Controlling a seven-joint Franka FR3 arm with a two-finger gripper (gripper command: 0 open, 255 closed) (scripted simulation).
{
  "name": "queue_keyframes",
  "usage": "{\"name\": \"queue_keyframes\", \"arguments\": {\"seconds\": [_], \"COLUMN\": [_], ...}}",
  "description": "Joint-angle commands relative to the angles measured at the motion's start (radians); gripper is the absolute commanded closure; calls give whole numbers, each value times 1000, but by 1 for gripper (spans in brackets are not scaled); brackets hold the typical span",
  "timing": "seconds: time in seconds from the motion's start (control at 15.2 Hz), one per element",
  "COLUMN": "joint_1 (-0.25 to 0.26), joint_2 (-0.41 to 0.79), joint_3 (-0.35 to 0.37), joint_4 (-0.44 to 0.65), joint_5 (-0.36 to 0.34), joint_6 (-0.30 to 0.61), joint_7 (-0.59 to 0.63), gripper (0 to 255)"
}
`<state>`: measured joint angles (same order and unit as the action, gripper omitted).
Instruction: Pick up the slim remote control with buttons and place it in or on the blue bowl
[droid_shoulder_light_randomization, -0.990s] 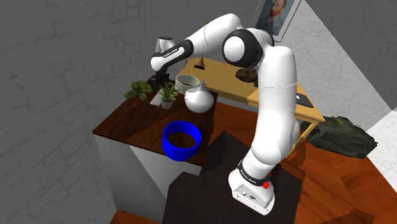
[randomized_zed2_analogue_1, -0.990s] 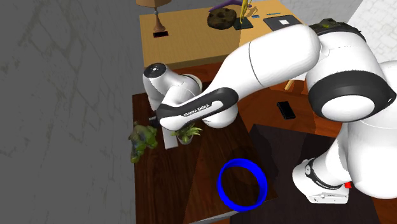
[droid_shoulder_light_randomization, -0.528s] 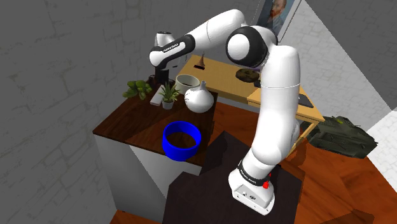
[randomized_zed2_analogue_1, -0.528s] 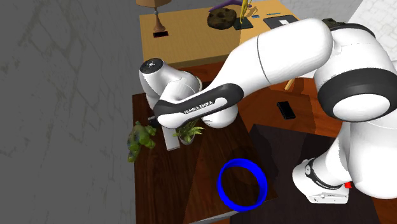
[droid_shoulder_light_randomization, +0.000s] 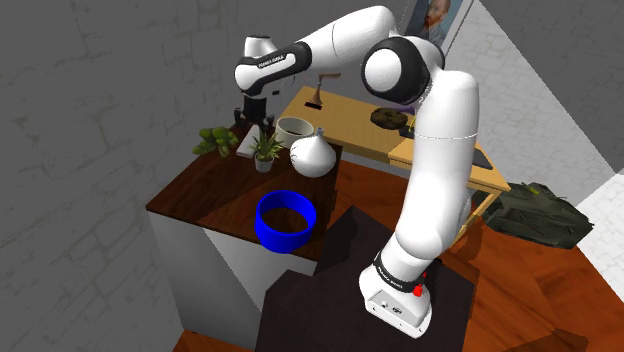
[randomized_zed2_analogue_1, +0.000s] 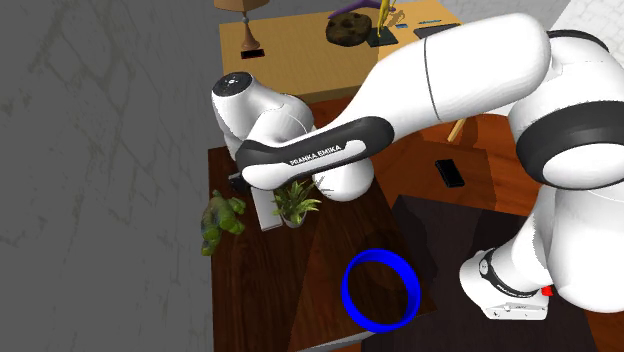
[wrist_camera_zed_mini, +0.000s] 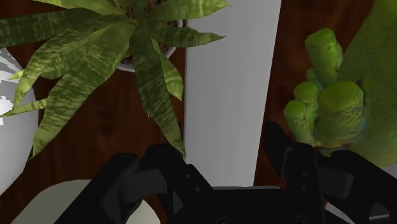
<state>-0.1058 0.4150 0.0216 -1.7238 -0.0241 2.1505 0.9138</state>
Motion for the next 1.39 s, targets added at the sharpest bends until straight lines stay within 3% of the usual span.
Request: {"name": "queue_keyframes", "arguments": {"seconds": [0.0, 0.73, 1.32], "joint_1": [0, -1, 48], "joint_2": [-14, -64, -385], "joint_3": [0, 1, 37], "joint_4": [9, 83, -354], "joint_5": [1, 3, 8], "joint_6": [-24, -147, -32], "joint_7": [-1, -4, 82], "gripper": [255, 255, 255]}}
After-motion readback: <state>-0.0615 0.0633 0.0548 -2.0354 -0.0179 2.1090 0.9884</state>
